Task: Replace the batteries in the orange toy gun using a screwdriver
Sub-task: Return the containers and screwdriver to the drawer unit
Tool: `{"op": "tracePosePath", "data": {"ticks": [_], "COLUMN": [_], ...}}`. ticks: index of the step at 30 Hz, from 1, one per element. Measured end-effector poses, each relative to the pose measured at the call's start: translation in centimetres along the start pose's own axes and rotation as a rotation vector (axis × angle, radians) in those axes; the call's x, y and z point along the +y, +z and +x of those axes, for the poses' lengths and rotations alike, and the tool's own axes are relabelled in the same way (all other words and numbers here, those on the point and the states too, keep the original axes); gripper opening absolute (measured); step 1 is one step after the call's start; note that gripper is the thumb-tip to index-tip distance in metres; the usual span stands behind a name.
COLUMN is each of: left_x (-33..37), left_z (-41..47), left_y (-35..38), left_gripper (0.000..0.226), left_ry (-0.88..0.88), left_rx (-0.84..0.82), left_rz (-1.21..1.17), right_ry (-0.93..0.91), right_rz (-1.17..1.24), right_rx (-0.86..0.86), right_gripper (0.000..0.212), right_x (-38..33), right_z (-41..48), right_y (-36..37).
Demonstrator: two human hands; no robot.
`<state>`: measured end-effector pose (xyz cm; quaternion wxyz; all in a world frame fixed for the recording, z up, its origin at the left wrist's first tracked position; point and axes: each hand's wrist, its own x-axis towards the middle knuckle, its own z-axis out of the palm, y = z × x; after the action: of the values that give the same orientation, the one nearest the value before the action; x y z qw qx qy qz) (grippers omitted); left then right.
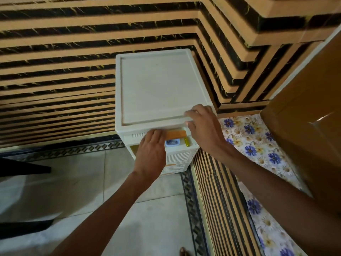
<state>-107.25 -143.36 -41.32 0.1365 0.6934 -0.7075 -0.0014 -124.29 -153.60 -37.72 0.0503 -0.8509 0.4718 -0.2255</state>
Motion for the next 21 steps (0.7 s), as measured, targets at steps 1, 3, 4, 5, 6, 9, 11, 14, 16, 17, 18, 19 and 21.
{"op": "tracePosePath", "data": {"ticks": [1, 3, 4, 5, 6, 9, 11, 14, 16, 17, 18, 19, 21], "left_x": [0.1, 0.3, 0.4, 0.5, 0.6, 0.1, -0.1, 0.2, 0.9, 1.0, 1.0, 0.8, 0.2], "left_z": [0.3, 1.1, 1.5, 1.8, 2.1, 2.7, 2.6, 1.0, -1.2, -2.2, -3.1, -3.7, -3.9], "left_y": [-0.3, -1.1, -1.5, -1.9, -2.4, -3.6, -4.7, -5.4, -4.1, -2.8, -1.3, 0.1, 3.1], "left_gripper": [0.049, 0.04, 0.036, 0.032, 0.03, 0.026, 0.024, 0.017, 0.02, 0.022, 0.023, 0.024, 0.03], "left_ry": [-0.009, -0.043, -0.057, -0.065, -0.067, -0.06, -0.092, 0.024, 0.107, 0.124, 0.116, 0.094, 0.054], "left_rx": [0.01, 0.034, 0.03, 0.007, -0.024, -0.183, -0.343, -0.625, -0.846, -0.894, -0.888, -0.855, -0.841], "left_rz": [0.012, 0.019, 0.022, 0.022, 0.027, 0.009, -0.115, -0.225, -0.235, -0.212, -0.182, -0.151, -0.109], "right_ry": [-0.023, -0.043, -0.036, -0.027, -0.012, 0.037, 0.065, 0.092, 0.105, 0.102, 0.101, 0.092, 0.064], "right_rz": [-0.049, -0.098, -0.097, -0.086, -0.075, -0.039, 0.025, 0.131, 0.212, 0.266, 0.29, 0.293, 0.262], "right_rx": [-0.064, -0.152, -0.171, -0.181, -0.182, -0.163, -0.158, -0.167, -0.156, -0.146, -0.136, -0.113, -0.057], "right_gripper": [0.025, 0.024, 0.024, 0.023, 0.02, 0.016, 0.018, 0.014, 0.011, 0.011, 0.013, 0.014, 0.019], "right_x": [0.1, 0.4, 0.4, 0.5, 0.3, 0.1, 0.2, 0.7, 0.8, 0.9, 0.8, 0.6, 0.4], "right_z": [0.6, 1.3, 1.5, 1.6, 1.7, 1.7, 1.8, 1.8, 1.8, 1.7, 1.6, 1.4, 1.0], "right_y": [0.0, 0.3, 0.3, 0.2, 0.0, -0.2, -0.1, 0.5, 0.8, 0.9, 1.0, 0.9, 1.0]}}
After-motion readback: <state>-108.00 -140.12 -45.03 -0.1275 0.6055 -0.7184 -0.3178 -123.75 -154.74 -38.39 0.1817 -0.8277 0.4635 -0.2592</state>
